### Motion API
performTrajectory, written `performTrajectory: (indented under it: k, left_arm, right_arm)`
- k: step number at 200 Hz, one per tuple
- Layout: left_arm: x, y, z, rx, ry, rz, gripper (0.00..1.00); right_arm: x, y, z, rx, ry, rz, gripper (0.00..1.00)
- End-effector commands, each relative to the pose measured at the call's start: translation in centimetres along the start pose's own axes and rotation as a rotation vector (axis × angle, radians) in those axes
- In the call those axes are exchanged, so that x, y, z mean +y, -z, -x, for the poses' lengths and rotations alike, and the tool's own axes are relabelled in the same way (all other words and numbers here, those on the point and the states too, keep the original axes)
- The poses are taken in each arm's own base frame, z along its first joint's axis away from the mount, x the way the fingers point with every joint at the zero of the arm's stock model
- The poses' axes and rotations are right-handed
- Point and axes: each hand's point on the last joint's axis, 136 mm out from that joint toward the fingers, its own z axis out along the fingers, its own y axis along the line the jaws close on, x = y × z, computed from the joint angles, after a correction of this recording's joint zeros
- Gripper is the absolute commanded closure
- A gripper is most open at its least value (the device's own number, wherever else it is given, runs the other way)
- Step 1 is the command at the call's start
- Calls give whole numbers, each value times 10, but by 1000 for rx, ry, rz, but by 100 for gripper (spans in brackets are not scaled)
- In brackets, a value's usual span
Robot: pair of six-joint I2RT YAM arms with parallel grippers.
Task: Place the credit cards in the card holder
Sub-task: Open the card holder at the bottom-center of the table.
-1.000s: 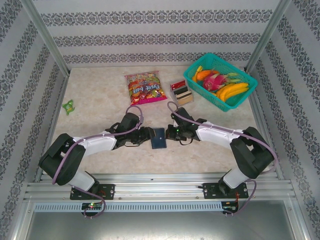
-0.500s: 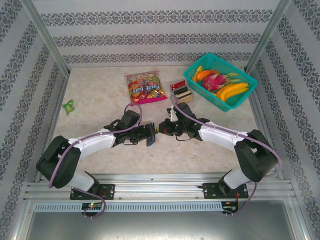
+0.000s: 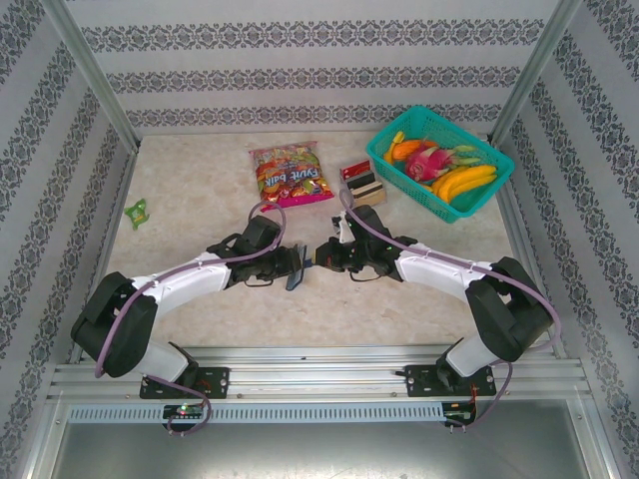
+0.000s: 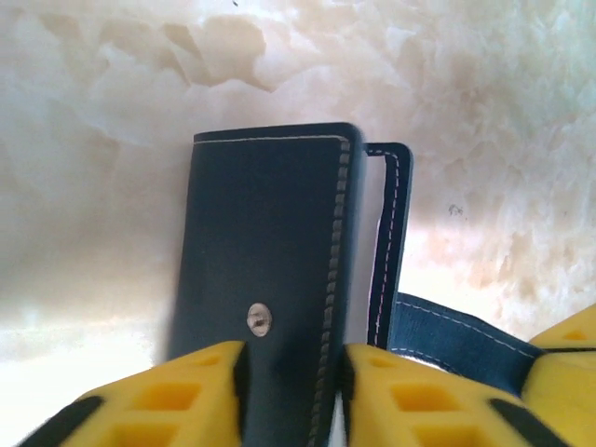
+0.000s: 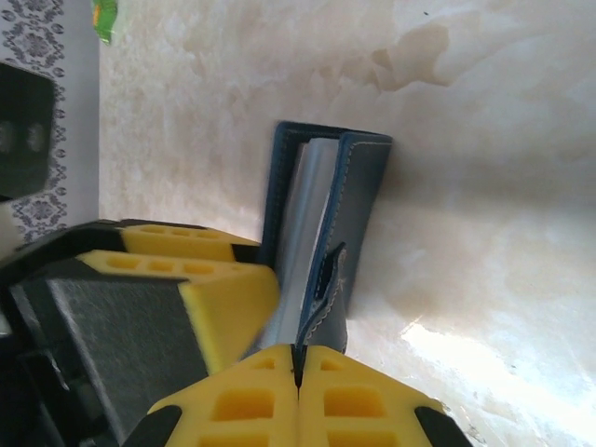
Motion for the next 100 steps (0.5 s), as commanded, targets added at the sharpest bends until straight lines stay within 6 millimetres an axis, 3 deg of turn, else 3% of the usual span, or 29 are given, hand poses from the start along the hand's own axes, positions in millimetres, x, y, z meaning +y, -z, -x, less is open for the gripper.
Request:
performTrajectory:
  k: [1,43,55,100]
  left_arm:
    - [24,4,-6,9,-32,128,73]
    - [58,13,-13,16,-25,265,92]
    - [65,13,-16,22,-17,278,96]
    - [93,2,-34,81,-16,349,96]
  right_arm:
    - [-23,7,-4,-3,4,-109,95]
    - [-100,20,-13,45,25,-498,96]
    - [-107,17,-15,58,20,-513,97]
    - [-128,12,-18,69,12,-599,96]
